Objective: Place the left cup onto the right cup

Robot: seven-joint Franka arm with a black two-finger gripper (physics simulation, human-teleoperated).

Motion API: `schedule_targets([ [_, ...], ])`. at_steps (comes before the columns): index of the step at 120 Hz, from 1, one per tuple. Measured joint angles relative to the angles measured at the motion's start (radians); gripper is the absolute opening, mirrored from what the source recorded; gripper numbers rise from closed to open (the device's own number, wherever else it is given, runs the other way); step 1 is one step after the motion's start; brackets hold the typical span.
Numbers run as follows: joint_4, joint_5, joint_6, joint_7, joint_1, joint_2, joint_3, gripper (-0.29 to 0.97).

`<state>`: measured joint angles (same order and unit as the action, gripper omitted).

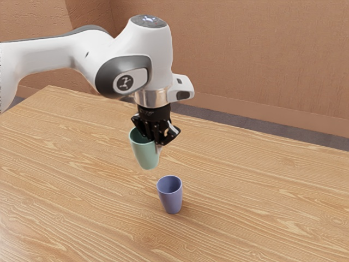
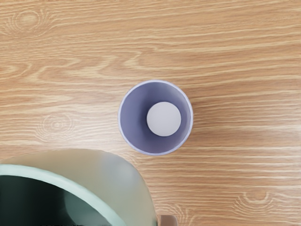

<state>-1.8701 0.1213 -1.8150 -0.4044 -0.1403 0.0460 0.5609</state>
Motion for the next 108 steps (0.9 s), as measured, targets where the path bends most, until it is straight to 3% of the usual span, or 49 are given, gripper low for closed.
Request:
schedule_targets([
  [75,0.085,0.01,0.03,-0.096,0.036,-0.083,0.064,-0.1],
  [108,0.107,0.035,0.034,-0.115,-0.017,-0.099,0.061,-0.1],
])
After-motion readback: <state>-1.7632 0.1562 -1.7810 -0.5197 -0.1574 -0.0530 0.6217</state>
